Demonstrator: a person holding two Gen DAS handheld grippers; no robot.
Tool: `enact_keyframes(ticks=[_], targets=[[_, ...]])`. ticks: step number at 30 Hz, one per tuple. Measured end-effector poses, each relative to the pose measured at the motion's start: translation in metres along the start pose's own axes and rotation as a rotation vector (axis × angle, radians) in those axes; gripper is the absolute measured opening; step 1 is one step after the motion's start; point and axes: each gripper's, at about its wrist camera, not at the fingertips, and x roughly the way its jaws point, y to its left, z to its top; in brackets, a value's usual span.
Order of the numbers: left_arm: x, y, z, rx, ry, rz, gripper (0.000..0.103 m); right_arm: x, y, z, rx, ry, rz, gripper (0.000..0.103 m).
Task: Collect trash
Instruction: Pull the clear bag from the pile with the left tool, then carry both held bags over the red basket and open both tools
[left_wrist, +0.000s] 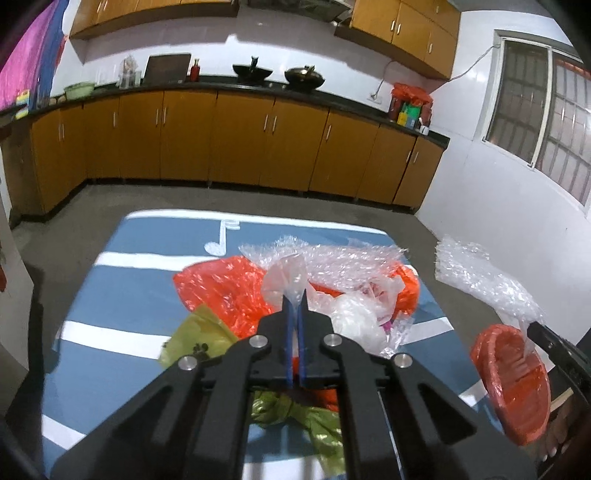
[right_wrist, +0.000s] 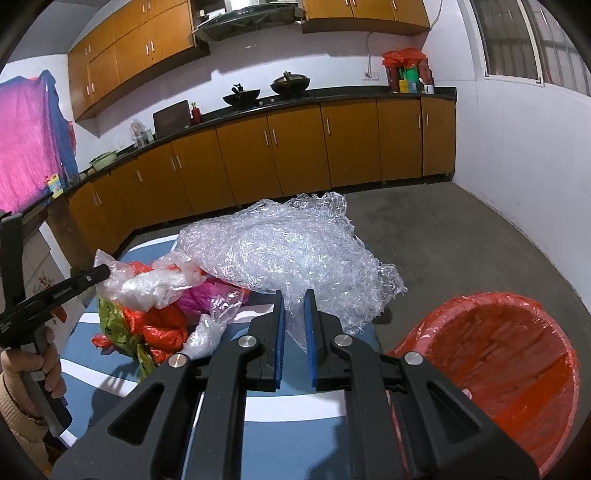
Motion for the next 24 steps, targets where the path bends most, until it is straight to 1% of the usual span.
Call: enact_keyframes(ticks=[5, 10, 16, 20, 24], targets=[[-0.030, -0.003, 0.002, 0.011, -0.041, -0.006, 0.004, -0.013, 0.003, 0.001, 0.002, -0.018, 0.007, 0.011], [-0.056, -0.013, 0.006, 0.029, -0.075, -0.014, 0.004, -0.028, 0.003, 0.004, 0.001, -0.040, 0.007, 0.011], [-0.070, -0.032, 0.009, 0.050, -0.096, -0.037, 0.004, -0.048, -0.003, 0.006, 0.008, -0.074, -0.014, 0.011], [-0.074, -0.051, 0.009, 0.062, -0.101, -0.061, 0.004, -0.062, -0.015, 0.005, 0.029, -0.089, -0.041, 0.011], [-0.072, -0.075, 0.007, 0.074, -0.094, -0.094, 0.004, -0.076, -0.035, 0.002, 0.062, -0.099, -0.090, 0.011]])
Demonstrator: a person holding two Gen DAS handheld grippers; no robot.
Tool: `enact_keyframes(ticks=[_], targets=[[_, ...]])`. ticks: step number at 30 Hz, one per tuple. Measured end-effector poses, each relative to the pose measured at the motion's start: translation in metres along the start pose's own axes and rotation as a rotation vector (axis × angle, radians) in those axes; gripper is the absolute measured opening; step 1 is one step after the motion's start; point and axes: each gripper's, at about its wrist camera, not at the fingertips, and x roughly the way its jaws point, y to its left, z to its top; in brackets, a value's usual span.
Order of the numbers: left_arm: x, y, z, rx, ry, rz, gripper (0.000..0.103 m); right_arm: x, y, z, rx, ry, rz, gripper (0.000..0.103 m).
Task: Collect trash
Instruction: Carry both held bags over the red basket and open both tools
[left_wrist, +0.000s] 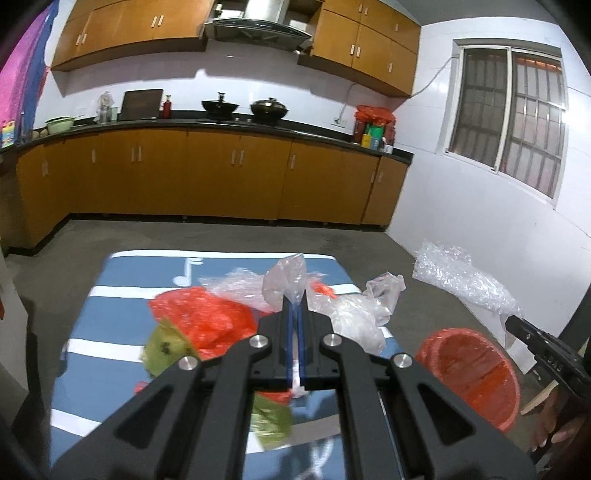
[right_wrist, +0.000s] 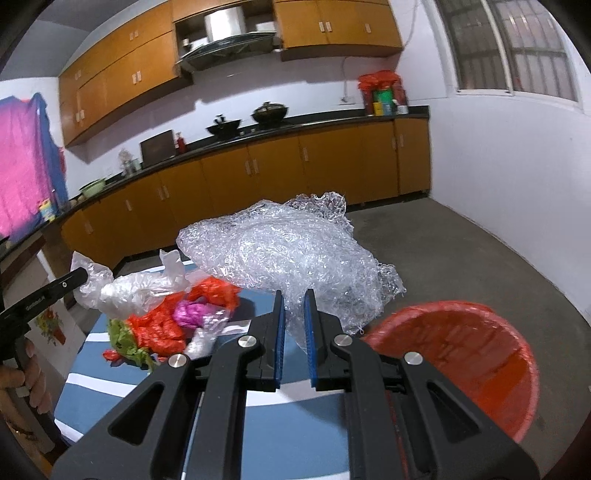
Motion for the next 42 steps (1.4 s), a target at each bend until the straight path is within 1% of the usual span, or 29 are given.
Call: enact_keyframes(ticks=[5, 10, 14, 20, 23, 30, 36, 39, 42], targets=[[0.010, -0.037, -0.004, 0.016, 0.013, -0.053, 0.004, -0.012, -0.028, -0.004, 0.052, 0.002, -0.070, 0.011], [0.027, -0.084, -0.016, 0.042, 0.040, -0.113, 0.004, -0.025, -0.059, -0.014, 0.101, 0.005, -0.180, 0.011], [0.041, -0.119, -0.029, 0.064, 0.067, -0.159, 0.004, -0.034, -0.084, -0.021, 0.145, 0.013, -0.251, 0.011], [0.060, -0.163, -0.050, 0.102, 0.109, -0.229, 0.004, -0.043, -0.110, -0.033, 0.200, 0.035, -0.312, 0.011], [0.068, -0.182, -0.059, 0.124, 0.128, -0.249, 0.004, -0.045, -0.122, -0.040, 0.232, 0.050, -0.334, 0.011], [0.086, -0.211, -0.077, 0.158, 0.172, -0.272, 0.004, -0.040, -0.132, -0.050, 0.255, 0.079, -0.326, 0.011], [0.102, -0.226, -0.090, 0.177, 0.210, -0.294, 0.004, -0.034, -0.139, -0.051, 0.258, 0.098, -0.279, 0.011], [0.107, -0.231, -0.094, 0.182, 0.226, -0.306, 0.006, -0.035, -0.144, -0.055, 0.267, 0.111, -0.259, 0.011], [0.112, -0.235, -0.098, 0.191, 0.242, -0.317, 0.013, -0.033, -0.149, -0.056, 0.272, 0.123, -0.241, 0.016]])
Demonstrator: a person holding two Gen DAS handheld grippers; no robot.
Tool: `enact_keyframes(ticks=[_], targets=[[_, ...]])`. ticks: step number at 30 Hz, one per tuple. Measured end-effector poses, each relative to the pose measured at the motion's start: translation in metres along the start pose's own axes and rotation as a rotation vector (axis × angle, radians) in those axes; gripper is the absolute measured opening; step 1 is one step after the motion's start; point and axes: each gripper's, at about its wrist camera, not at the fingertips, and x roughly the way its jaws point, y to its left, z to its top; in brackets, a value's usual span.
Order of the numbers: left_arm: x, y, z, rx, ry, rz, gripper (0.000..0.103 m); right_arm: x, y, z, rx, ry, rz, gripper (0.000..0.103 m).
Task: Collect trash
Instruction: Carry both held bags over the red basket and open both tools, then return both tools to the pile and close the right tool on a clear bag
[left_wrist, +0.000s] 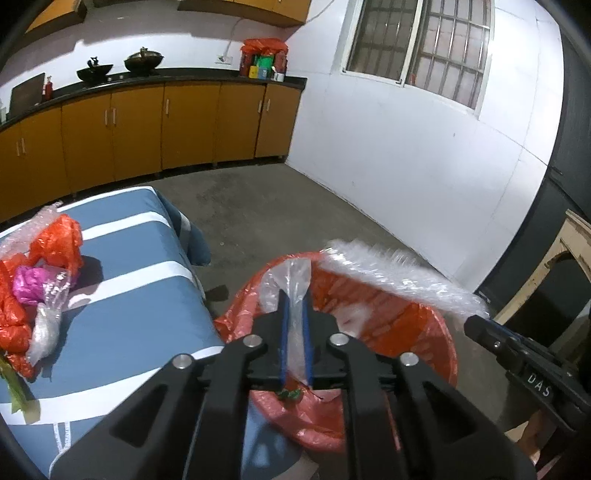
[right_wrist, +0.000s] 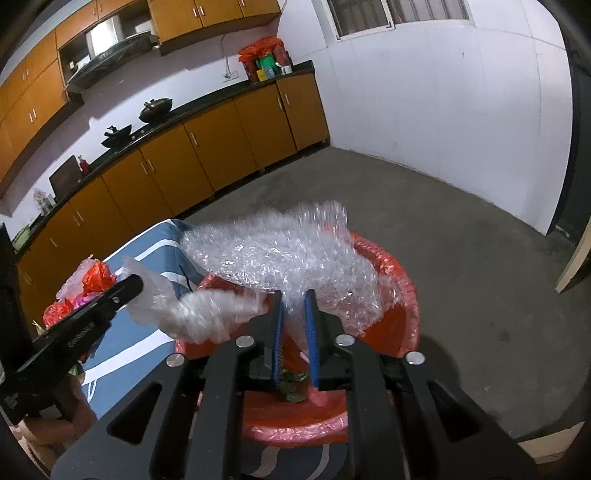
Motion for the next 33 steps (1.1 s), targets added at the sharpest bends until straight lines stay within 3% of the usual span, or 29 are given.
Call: enact_keyframes(ticks=[2, 4, 14, 17, 20, 25, 33], targets=[[0.002, 0.001, -0.001, 0.001, 0.006, -0.001, 0.018, 0.000, 0.000, 0.000, -0.003, 0.003, 0.003, 0.031], [0.003, 0.004, -0.002, -0.004, 0.010, 0.000, 0.023, -0.001, -0.001, -0.001, -0.007, -0.002, 0.003, 0.037], [-0.021, 0.037, -0.006, -0.045, -0.030, 0.087, 0.044, -0.003, 0.007, 0.002, -0.040, -0.022, -0.019, 0.037], [-0.032, 0.049, -0.009, -0.049, -0.049, 0.132, 0.050, -0.003, 0.013, 0.003, -0.056, -0.032, -0.022, 0.046], [-0.042, 0.062, -0.010, -0.065, -0.061, 0.168, 0.052, -0.002, 0.022, 0.004, -0.073, -0.039, -0.018, 0.048], [-0.063, 0.085, -0.014, -0.077, -0.092, 0.241, 0.058, -0.001, 0.045, 0.005, -0.114, -0.056, -0.006, 0.055], [-0.117, 0.141, -0.029, -0.106, -0.176, 0.410, 0.066, 0.012, 0.110, 0.008, -0.199, -0.081, 0.067, 0.055]])
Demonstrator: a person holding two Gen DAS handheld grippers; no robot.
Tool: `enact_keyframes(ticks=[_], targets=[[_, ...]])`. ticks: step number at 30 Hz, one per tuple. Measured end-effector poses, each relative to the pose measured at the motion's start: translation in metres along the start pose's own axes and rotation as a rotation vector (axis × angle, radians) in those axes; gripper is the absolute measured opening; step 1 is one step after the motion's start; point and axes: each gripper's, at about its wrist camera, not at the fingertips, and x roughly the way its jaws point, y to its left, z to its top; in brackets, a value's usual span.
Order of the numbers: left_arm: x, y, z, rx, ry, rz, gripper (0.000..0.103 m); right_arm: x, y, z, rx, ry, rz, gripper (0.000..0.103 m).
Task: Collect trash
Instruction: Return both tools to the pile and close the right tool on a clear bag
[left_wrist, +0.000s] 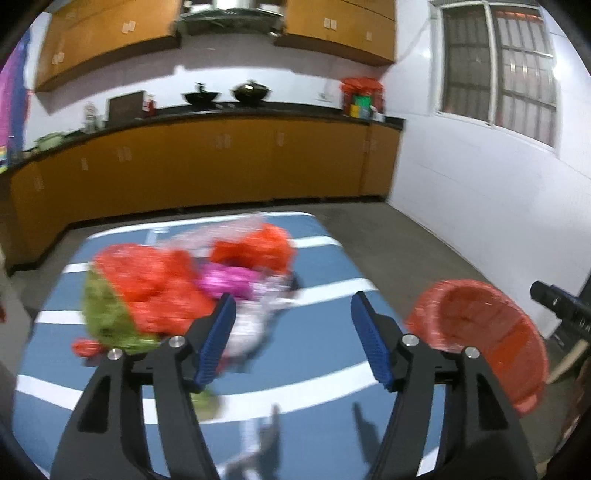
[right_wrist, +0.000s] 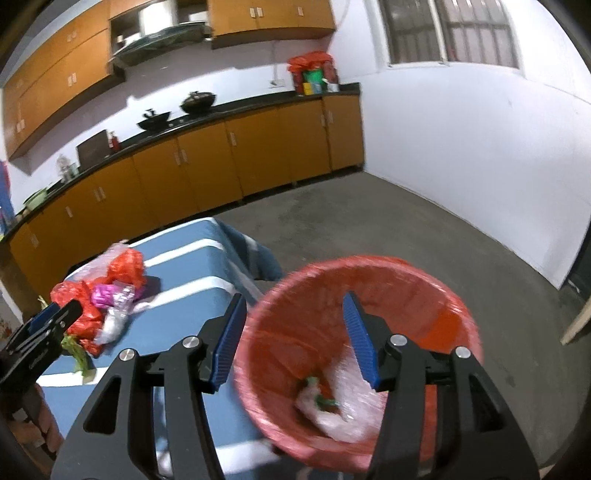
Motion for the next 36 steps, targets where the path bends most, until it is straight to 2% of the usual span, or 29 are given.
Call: enact_keyframes(ticks=[5, 11, 17, 24, 29, 36], targets=[[-0.017, 0.058, -0.004, -0.040, -0.040, 0.137, 0.072, 0.022, 0.056, 0.003, -0.048, 0.002, 0.076, 0.055], [-0.032, 0.127, -0.012, -0.129, -0.049, 0.263, 0.075, 0.052, 0.117, -0.006, -0.084, 0.046, 0.161, 0.055], [-0.043, 0.172, -0.022, -0.188, -0.048, 0.336, 0.076, 0.092, 0.176, -0.023, -0.121, 0.135, 0.217, 0.055], [-0.046, 0.198, -0.036, -0.236, -0.027, 0.360, 0.077, 0.123, 0.211, -0.038, -0.163, 0.208, 0.218, 0.055], [-0.041, 0.204, -0.041, -0.250, -0.013, 0.359, 0.077, 0.139, 0.219, -0.042, -0.173, 0.256, 0.196, 0.055], [-0.037, 0.206, -0.045, -0.253, -0.001, 0.352, 0.077, 0.150, 0.227, -0.048, -0.195, 0.305, 0.202, 0.044]])
